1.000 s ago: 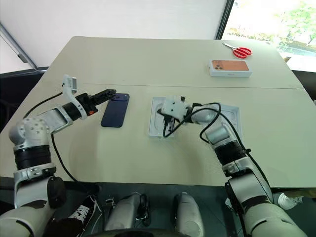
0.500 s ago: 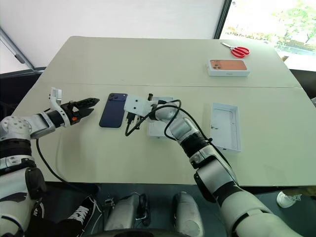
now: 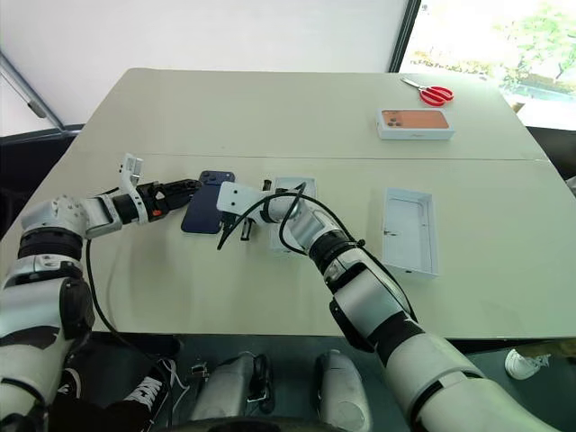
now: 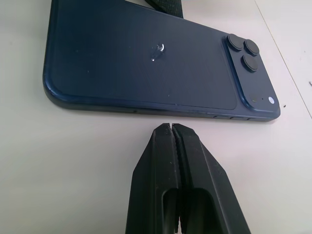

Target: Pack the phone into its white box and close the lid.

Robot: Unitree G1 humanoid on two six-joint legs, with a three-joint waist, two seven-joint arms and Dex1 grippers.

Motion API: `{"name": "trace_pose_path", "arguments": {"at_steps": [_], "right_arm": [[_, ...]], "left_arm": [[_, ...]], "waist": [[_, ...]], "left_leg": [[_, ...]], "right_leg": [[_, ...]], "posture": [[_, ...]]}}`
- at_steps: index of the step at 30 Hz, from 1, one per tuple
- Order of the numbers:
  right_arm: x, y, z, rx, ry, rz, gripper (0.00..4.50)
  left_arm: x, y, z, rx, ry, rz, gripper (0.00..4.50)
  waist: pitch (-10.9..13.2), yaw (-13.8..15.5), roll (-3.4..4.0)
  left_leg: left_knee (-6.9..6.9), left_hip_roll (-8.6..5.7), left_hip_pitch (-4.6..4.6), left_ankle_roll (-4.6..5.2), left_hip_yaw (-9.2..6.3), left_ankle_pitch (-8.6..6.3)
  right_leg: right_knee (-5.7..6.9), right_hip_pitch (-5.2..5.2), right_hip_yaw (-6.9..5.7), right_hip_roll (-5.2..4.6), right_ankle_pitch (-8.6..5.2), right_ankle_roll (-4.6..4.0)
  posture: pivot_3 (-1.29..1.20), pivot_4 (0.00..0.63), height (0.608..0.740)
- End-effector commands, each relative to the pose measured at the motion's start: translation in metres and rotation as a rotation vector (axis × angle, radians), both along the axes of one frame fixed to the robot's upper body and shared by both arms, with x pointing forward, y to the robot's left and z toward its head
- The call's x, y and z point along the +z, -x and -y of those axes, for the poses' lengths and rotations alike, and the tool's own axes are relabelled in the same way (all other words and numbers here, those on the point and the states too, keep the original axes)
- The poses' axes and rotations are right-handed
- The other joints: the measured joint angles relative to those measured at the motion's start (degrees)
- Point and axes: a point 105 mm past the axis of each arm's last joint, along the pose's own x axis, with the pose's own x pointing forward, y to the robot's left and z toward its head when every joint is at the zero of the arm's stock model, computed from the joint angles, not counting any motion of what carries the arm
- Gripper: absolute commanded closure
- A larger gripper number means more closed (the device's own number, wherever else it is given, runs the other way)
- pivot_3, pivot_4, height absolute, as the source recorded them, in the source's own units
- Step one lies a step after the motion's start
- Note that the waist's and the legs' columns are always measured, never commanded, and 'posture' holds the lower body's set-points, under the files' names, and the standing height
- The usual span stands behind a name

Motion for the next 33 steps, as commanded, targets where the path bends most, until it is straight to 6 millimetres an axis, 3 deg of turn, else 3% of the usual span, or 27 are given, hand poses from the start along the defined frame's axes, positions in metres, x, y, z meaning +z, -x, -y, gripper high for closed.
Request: {"name": "trace_pose_path", "arguments": {"at_steps": [1, 13, 16, 22, 26, 33], "right_arm": [[0.012, -0.001, -0.009, 0.013, -0.028, 0.030, 4.43], [0.014, -0.005, -0.004, 0.010, -0.016, 0.056, 4.43], [0.015, -0.005, -0.005, 0.010, -0.022, 0.052, 4.43], [0.012, -0.004, -0.002, 0.011, -0.011, 0.056, 4.43], [0.011, -0.005, -0.001, 0.009, -0.005, 0.066, 4.50], [0.011, -0.004, -0.001, 0.011, -0.008, 0.062, 4.50]], "left_arm": [[-0.035, 0.015, 0.023, -0.102, -0.035, -0.162, 0.07], [-0.029, 0.022, 0.055, -0.202, 0.056, -0.175, 0.07], [-0.034, 0.019, 0.048, -0.153, 0.043, -0.179, 0.07], [-0.024, 0.014, 0.028, -0.061, 0.129, -0.145, 0.07], [-0.025, 0.016, 0.024, -0.056, 0.158, -0.141, 1.38], [-0.031, 0.017, 0.022, -0.016, 0.190, -0.167, 1.38]], "waist": [[-0.02, 0.02, 0.02], [-0.06, 0.12, 0.08], [-0.06, 0.12, 0.08], [-0.06, -0.09, 0.08], [-0.06, -0.56, 0.08], [-0.06, -0.59, 0.08]], "left_leg": [[0.00, 0.00, 0.00, 0.00, -0.01, 0.00], [-0.01, -0.05, 0.00, 0.01, -0.04, 0.00], [-0.01, -0.06, 0.01, 0.01, -0.04, 0.00], [-0.01, -0.05, 0.02, 0.01, -0.05, 0.00], [-0.01, -0.04, 0.00, 0.01, -0.04, 0.00], [-0.05, -0.03, 0.00, 0.00, -0.04, 0.00]], "right_leg": [[0.01, 0.01, 0.00, 0.00, 0.00, 0.00], [0.03, 0.02, 0.00, -0.06, 0.00, 0.00], [0.03, 0.02, 0.01, -0.06, 0.00, 0.00], [0.04, 0.01, 0.00, -0.07, 0.00, 0.00], [0.05, -0.02, 0.01, -0.06, 0.00, 0.00], [0.05, -0.04, 0.01, -0.05, 0.00, 0.00]], "posture": [[0.00, 0.150, 0.738], [0.00, 0.150, 0.738], [0.00, 0.150, 0.738], [0.00, 0.150, 0.738], [0.00, 0.150, 0.738], [0.00, 0.150, 0.738]]}}
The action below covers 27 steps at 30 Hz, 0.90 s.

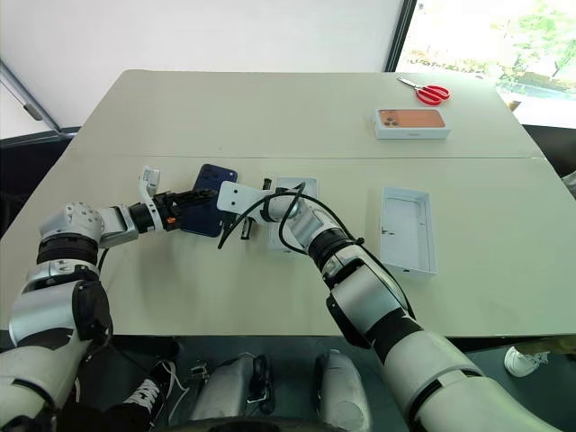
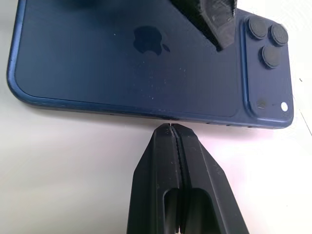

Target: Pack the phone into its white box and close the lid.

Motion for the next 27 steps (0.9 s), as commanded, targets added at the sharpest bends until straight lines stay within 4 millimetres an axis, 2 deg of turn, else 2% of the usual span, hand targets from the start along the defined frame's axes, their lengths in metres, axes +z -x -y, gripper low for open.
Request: {"name": "trace_pose_path", "arguments": {"at_steps": [1, 5, 6, 7, 8, 18, 21, 23, 27], "right_arm": [[0.010, -0.001, -0.004, 0.012, -0.016, 0.031, 4.50], [0.010, 0.000, -0.004, 0.015, -0.013, 0.032, 4.50], [0.010, -0.001, -0.004, 0.014, -0.014, 0.031, 4.50], [0.009, 0.000, -0.004, 0.015, -0.015, 0.028, 4.50], [0.009, 0.000, -0.003, 0.015, -0.015, 0.027, 4.50], [0.009, -0.001, -0.002, 0.012, -0.009, 0.033, 4.50], [0.009, -0.001, -0.002, 0.014, -0.008, 0.035, 4.50], [0.009, -0.001, -0.002, 0.013, -0.007, 0.033, 4.50], [0.009, -0.001, -0.001, 0.012, -0.006, 0.035, 4.50]], "left_arm": [[-0.022, 0.007, -0.002, 0.021, -0.014, -0.089, 1.38], [-0.023, 0.007, -0.003, 0.036, 0.004, -0.090, 1.38], [-0.024, 0.007, -0.003, 0.039, 0.004, -0.094, 1.93], [-0.025, 0.007, -0.004, 0.044, -0.001, -0.097, 2.15], [-0.027, 0.007, -0.005, 0.053, -0.009, -0.098, 2.64], [-0.030, 0.008, -0.002, 0.061, 0.014, -0.106, 2.64], [-0.033, 0.008, -0.004, 0.079, 0.019, -0.111, 3.56], [-0.033, 0.008, -0.005, 0.086, 0.028, -0.111, 4.43], [-0.034, 0.012, -0.004, 0.069, 0.033, -0.114, 4.47]], "waist": [[0.00, 0.00, 0.00], [0.00, 0.00, 0.00], [0.00, -0.01, 0.00], [0.00, -0.06, 0.00], [0.00, -0.04, 0.00], [0.00, 0.04, 0.00], [-0.02, 0.05, 0.03], [-0.09, -0.04, 0.15], [-0.10, -0.16, 0.16]], "left_leg": [[0.00, 0.00, 0.00, 0.00, 0.00, 0.00], [0.00, 0.00, 0.00, -0.01, 0.00, 0.00], [0.00, 0.00, 0.00, -0.01, 0.00, 0.00], [0.00, 0.00, 0.00, -0.01, 0.00, -0.01], [0.00, 0.00, 0.00, -0.02, 0.00, -0.01], [-0.01, 0.00, 0.01, -0.17, 0.00, -0.08], [-0.01, 0.00, 0.01, -0.17, 0.00, -0.08], [-0.01, 0.00, 0.08, -0.17, 0.00, -0.09], [-0.06, 0.01, 0.14, -0.23, 0.00, -0.06]], "right_leg": [[0.00, 0.00, 0.00, 0.00, 0.00, 0.00], [0.00, 0.00, 0.00, 0.00, 0.00, 0.00], [0.00, 0.00, 0.00, 0.00, 0.00, 0.00], [0.00, 0.00, 0.00, 0.00, 0.00, 0.00], [0.00, -0.01, 0.01, -0.01, 0.00, 0.00], [0.02, -0.01, 0.01, -0.02, 0.00, 0.00], [0.03, 0.00, 0.01, -0.02, 0.00, 0.00], [0.04, 0.05, 0.01, -0.03, 0.00, 0.00], [0.07, 0.05, 0.02, -0.01, 0.00, 0.00]], "posture": [[0.00, 0.150, 0.738], [0.00, 0.150, 0.738], [0.00, 0.150, 0.738], [0.00, 0.150, 0.738], [0.00, 0.150, 0.738], [0.00, 0.150, 0.738], [0.00, 0.150, 0.738], [0.00, 0.150, 0.738], [0.00, 0.150, 0.738]]}}
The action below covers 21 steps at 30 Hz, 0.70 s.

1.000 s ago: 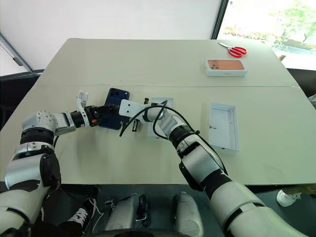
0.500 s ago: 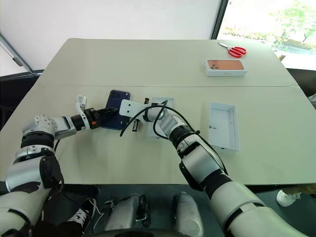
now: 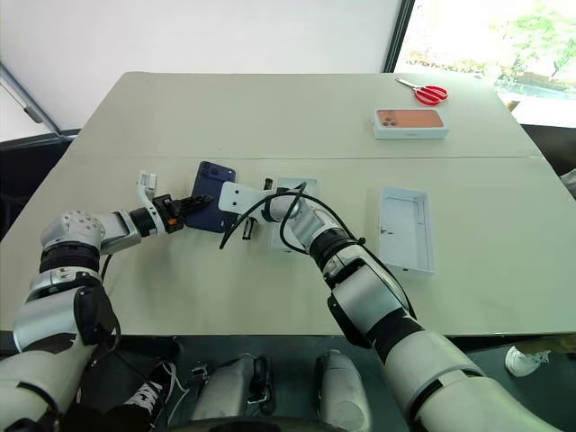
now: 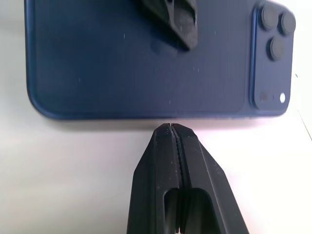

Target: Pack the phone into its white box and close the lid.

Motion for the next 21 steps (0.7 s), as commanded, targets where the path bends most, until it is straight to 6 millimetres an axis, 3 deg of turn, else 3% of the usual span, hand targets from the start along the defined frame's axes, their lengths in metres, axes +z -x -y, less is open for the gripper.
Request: {"name": "trace_pose_path", "arguments": {"at_steps": [1, 4, 9, 12, 15, 17, 18, 21], "right_arm": [[0.011, 0.000, -0.004, 0.015, -0.024, 0.035, 4.50], [0.017, -0.001, -0.003, 0.015, -0.051, 0.035, 4.50], [0.087, 0.015, -0.008, 0.103, -0.488, -0.163, 4.50], [0.113, 0.025, 0.012, 0.147, -0.606, -0.236, 3.63], [0.108, 0.033, 0.031, 0.138, -0.541, -0.225, 2.18], [0.097, 0.048, 0.046, 0.176, -0.469, -0.277, 0.97], [0.090, 0.056, 0.054, 0.197, -0.416, -0.280, 0.64], [0.069, 0.072, 0.078, 0.216, -0.276, -0.296, 0.64]], "left_arm": [[-0.026, 0.012, -0.001, -0.002, -0.004, -0.095, 4.47], [-0.019, 0.012, -0.002, 0.002, 0.039, -0.072, 4.47], [-0.002, 0.008, -0.013, 0.079, 0.109, 0.050, 4.47], [0.011, 0.008, -0.015, 0.129, 0.215, 0.110, 4.50], [0.016, 0.010, -0.012, 0.139, 0.266, 0.119, 4.50], [0.017, 0.010, -0.009, 0.140, 0.267, 0.129, 4.50], [0.017, 0.011, -0.007, 0.140, 0.268, 0.127, 4.50], [0.021, 0.014, -0.003, 0.124, 0.300, 0.128, 4.50]], "waist": [[0.00, -0.04, 0.00], [0.00, -0.07, 0.00], [0.02, -0.24, 0.00], [0.02, -0.12, -0.01], [0.01, 0.24, -0.04], [0.03, 0.30, -0.05], [0.03, 0.39, -0.05], [0.06, 0.37, -0.07]], "left_leg": [[0.00, 0.00, 0.00, 0.00, 0.01, 0.00], [0.00, 0.00, 0.00, 0.00, 0.02, 0.00], [-0.02, 0.01, -0.10, 0.12, 0.02, 0.07], [-0.03, 0.05, -0.10, 0.15, 0.01, 0.08], [-0.02, 0.05, -0.11, 0.15, 0.01, 0.03], [-0.03, 0.03, -0.15, 0.07, 0.00, -0.05], [-0.03, 0.02, -0.16, 0.08, 0.01, -0.06], [-0.05, 0.00, -0.22, 0.11, 0.01, -0.08]], "right_leg": [[0.00, 0.00, 0.01, 0.00, 0.00, 0.00], [0.00, -0.01, 0.02, 0.00, 0.00, 0.00], [-0.01, -0.12, 0.03, 0.01, 0.00, 0.00], [-0.02, -0.11, 0.03, 0.02, 0.01, 0.00], [-0.07, -0.11, 0.03, -0.01, 0.01, 0.00], [-0.15, -0.12, 0.03, -0.05, 0.01, 0.00], [-0.15, -0.13, 0.03, -0.07, 0.01, 0.00], [-0.21, -0.18, 0.03, -0.10, 0.01, 0.00]], "posture": [[0.00, 0.150, 0.738], [0.00, 0.150, 0.738], [0.00, 0.150, 0.738], [0.00, 0.150, 0.738], [0.00, 0.150, 0.738], [0.00, 0.150, 0.738], [0.00, 0.150, 0.738], [0.00, 0.150, 0.738]]}}
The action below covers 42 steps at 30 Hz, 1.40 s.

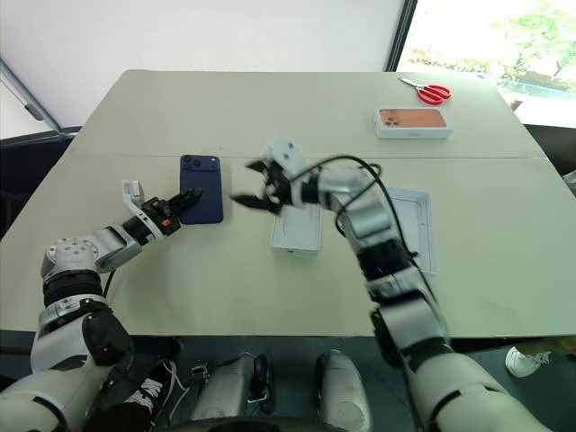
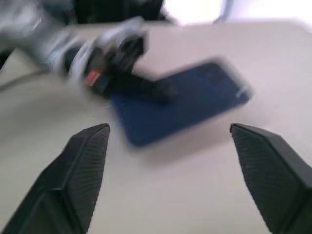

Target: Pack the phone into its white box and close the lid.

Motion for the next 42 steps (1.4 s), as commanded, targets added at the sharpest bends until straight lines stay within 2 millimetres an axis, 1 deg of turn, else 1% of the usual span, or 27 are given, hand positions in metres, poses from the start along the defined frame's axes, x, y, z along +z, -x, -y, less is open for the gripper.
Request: {"name": "trace_pose_path", "arguments": {"at_steps": [1, 3, 6, 9, 13, 14, 16, 17, 18, 26, 31, 34, 35, 36, 40, 42], "right_arm": [[-0.001, 0.025, 0.015, 0.106, 0.112, 0.045, 0.64], [-0.014, 0.032, 0.030, 0.110, 0.202, 0.048, 0.64], [-0.028, 0.034, 0.043, 0.109, 0.300, 0.066, 0.64], [-0.039, 0.032, 0.048, 0.105, 0.352, 0.079, 0.64], [-0.045, 0.027, 0.047, 0.088, 0.360, 0.084, 0.64], [-0.046, 0.026, 0.047, 0.087, 0.366, 0.088, 0.88], [-0.049, 0.024, 0.048, 0.082, 0.378, 0.089, 1.49], [-0.051, 0.024, 0.049, 0.085, 0.393, 0.094, 2.00], [-0.052, 0.024, 0.050, 0.084, 0.395, 0.095, 2.40], [-0.059, 0.021, 0.053, 0.073, 0.414, 0.081, 2.40], [-0.059, 0.021, 0.051, 0.073, 0.408, 0.084, 2.40], [-0.058, 0.019, 0.051, 0.065, 0.407, 0.089, 3.35], [-0.059, 0.019, 0.052, 0.065, 0.411, 0.089, 3.80], [-0.060, 0.018, 0.052, 0.061, 0.422, 0.097, 4.02], [-0.062, 0.019, 0.051, 0.065, 0.420, 0.095, 4.02], [-0.061, 0.020, 0.048, 0.066, 0.410, 0.100, 4.02]], "left_arm": [[0.011, 0.004, 0.006, -0.019, 0.039, 0.034, 4.50], [0.017, 0.004, 0.012, -0.024, 0.025, 0.056, 4.50], [0.024, 0.003, 0.022, -0.033, 0.011, 0.078, 4.50], [0.029, 0.002, 0.027, -0.033, 0.003, 0.090, 4.50], [0.032, 0.002, 0.031, -0.039, -0.007, 0.095, 4.50], [0.033, 0.002, 0.031, -0.038, -0.009, 0.096, 4.50], [0.032, 0.002, 0.030, -0.033, -0.012, 0.092, 4.50], [0.032, 0.003, 0.030, -0.037, -0.010, 0.090, 4.50], [0.032, 0.004, 0.030, -0.040, -0.012, 0.089, 4.50], [0.031, 0.009, 0.038, -0.063, -0.016, 0.083, 4.50], [0.032, 0.008, 0.038, -0.052, -0.029, 0.087, 4.50], [0.032, 0.007, 0.038, -0.050, -0.027, 0.086, 4.50], [0.032, 0.007, 0.039, -0.056, -0.020, 0.083, 4.50], [0.032, 0.007, 0.039, -0.055, -0.020, 0.081, 4.50], [0.032, 0.008, 0.040, -0.069, -0.003, 0.069, 4.50], [0.032, 0.007, 0.038, -0.058, -0.026, 0.076, 4.50]], "waist": [[0.01, -0.02, -0.02], [0.03, 0.02, -0.04], [0.06, 0.15, -0.10], [0.09, 0.04, -0.15], [0.14, 0.11, -0.23], [0.15, 0.17, -0.25], [0.19, 0.22, -0.31], [0.20, 0.32, -0.32], [0.21, 0.41, -0.34], [0.24, 1.43, -0.39], [0.24, 1.54, -0.40], [0.24, 1.53, -0.40], [0.23, 1.42, -0.41], [0.23, 1.33, -0.42], [0.23, 1.34, -0.42], [0.23, 1.35, -0.42]], "left_leg": [[-0.01, 0.00, 0.00, 0.00, 0.00, 0.00], [-0.02, 0.00, 0.00, 0.00, 0.00, 0.00], [-0.02, 0.01, 0.00, -0.01, 0.00, 0.01], [-0.02, 0.02, 0.00, -0.02, 0.00, 0.01], [-0.01, 0.04, 0.00, -0.03, 0.00, 0.03], [-0.01, 0.04, 0.00, -0.03, 0.00, 0.04], [0.01, 0.03, -0.01, -0.02, 0.01, 0.04], [0.02, 0.03, -0.01, -0.02, 0.01, 0.04], [0.03, 0.03, -0.02, -0.02, 0.00, 0.04], [0.07, 0.04, -0.02, -0.02, 0.01, 0.04], [0.08, 0.04, -0.02, -0.03, 0.00, 0.03], [0.08, 0.05, -0.02, -0.03, 0.00, 0.04], [0.08, 0.05, -0.01, -0.03, 0.00, 0.04], [0.08, 0.06, 0.00, -0.03, 0.00, 0.04], [0.08, 0.10, 0.01, -0.04, 0.00, 0.05], [0.09, 0.10, 0.00, -0.03, 0.00, 0.05]], "right_leg": [[-0.01, -0.01, 0.00, 0.00, 0.00, 0.00], [-0.02, -0.01, -0.01, 0.01, 0.00, 0.00], [-0.03, -0.01, -0.01, 0.02, 0.00, 0.00], [-0.03, -0.02, 0.00, 0.04, 0.00, 0.00], [-0.03, -0.02, -0.01, 0.09, 0.00, 0.00], [-0.03, -0.02, -0.01, 0.09, 0.00, 0.00], [-0.04, -0.01, -0.01, 0.09, 0.00, 0.00], [-0.03, -0.01, -0.01, 0.09, 0.00, 0.00], [-0.04, 0.00, -0.01, 0.09, 0.00, 0.00], [-0.04, 0.02, -0.02, 0.09, 0.00, 0.00], [-0.04, 0.03, -0.02, 0.09, 0.00, 0.00], [-0.03, 0.03, -0.02, 0.10, 0.00, 0.00], [-0.03, 0.03, -0.02, 0.10, 0.00, 0.00], [-0.03, 0.05, -0.02, 0.11, 0.00, 0.00], [-0.03, 0.04, -0.02, 0.15, 0.00, 0.00], [-0.03, 0.04, -0.02, 0.15, 0.00, 0.00]], "posture": [[0.00, 0.150, 0.738], [0.00, 0.150, 0.738], [0.00, 0.150, 0.738], [0.00, 0.150, 0.738], [0.00, 0.150, 0.738], [0.00, 0.150, 0.738], [0.00, 0.150, 0.738], [0.00, 0.150, 0.738], [0.00, 0.150, 0.738], [0.00, 0.150, 0.738], [0.00, 0.150, 0.738], [0.00, 0.150, 0.738], [0.00, 0.150, 0.738], [0.00, 0.150, 0.738], [0.00, 0.150, 0.738], [0.00, 0.150, 0.738]]}}
